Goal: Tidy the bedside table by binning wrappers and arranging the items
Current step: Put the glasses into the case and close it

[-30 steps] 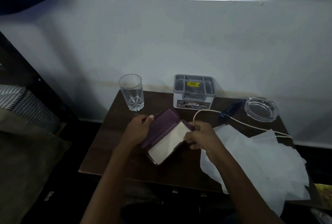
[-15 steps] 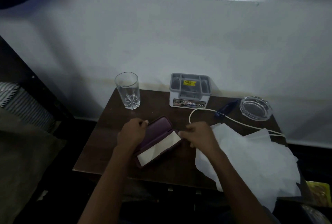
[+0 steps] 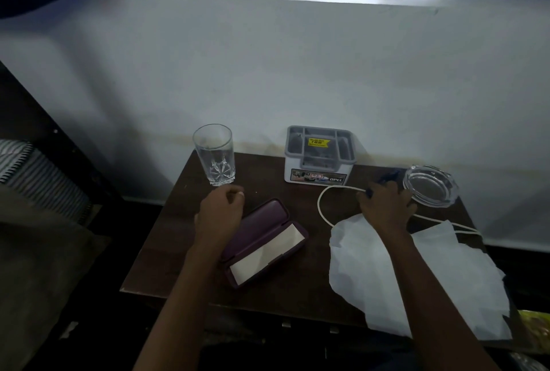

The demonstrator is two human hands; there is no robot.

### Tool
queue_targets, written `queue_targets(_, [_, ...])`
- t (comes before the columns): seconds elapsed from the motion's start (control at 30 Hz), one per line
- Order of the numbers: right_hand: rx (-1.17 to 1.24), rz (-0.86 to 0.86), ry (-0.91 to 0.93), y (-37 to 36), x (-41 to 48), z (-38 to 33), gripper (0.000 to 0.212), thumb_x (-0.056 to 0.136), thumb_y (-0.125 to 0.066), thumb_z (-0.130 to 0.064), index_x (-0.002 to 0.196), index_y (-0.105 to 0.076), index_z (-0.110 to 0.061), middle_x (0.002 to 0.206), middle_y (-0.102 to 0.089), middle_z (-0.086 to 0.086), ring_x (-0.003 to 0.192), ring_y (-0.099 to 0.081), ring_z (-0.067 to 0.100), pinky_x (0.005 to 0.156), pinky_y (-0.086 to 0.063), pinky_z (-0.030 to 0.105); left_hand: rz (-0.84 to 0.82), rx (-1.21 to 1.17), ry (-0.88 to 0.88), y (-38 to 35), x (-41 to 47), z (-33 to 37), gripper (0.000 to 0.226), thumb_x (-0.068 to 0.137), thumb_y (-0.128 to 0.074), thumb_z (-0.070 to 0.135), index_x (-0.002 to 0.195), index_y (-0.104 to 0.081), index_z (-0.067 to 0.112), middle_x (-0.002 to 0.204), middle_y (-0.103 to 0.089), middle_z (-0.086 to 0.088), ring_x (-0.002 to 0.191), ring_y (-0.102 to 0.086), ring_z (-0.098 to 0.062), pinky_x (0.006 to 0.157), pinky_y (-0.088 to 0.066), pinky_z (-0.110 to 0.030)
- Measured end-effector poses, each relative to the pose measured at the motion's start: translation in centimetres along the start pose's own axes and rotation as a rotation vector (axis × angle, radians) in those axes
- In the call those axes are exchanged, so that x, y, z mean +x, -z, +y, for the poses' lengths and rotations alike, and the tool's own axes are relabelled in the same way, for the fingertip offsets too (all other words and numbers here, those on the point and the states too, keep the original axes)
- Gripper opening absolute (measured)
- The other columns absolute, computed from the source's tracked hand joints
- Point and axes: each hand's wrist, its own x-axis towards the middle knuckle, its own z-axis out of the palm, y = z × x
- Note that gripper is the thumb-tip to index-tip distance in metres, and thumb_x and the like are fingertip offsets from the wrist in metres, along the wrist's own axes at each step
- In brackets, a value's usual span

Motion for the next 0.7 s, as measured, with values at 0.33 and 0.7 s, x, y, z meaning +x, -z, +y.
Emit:
queue_targets(0.33, [0.516,0.425,0.094,2.0,-0.6,-1.2,0.024,0.079,-0.054,0.002,0.098,-0.068,0.004,0.091,-0.063,0.027,0.080,-0.056,0.031,0.067,-0.036,0.029,0.159,-0.143,-0.224,-0.4,-1.0,2.1,0.019,0.091,-0.052,0.012,0.103,-0.066,0.017,0.099,-0.067,0.002,0.093,-0.061,-0.012,0.085,-0.049,-0.028])
queue_targets(0.7, [0.920,0.170,0.340,2.4,-9.2,-9.1,0.031,0.079,-0.069,-0.008,0.110,-0.068,-0.012,0.109,-0.064,0.004,0.098,-0.060,0.017,0.091,-0.051,0.033,-0.362,-0.730,0.014,-1.1,-2.3,4.8,0.026,0.098,-0.043,0.029,0.108,-0.063,0.015,0.105,-0.070,-0.011,0.096,-0.066,-0.024,0.085,-0.051,-0.034])
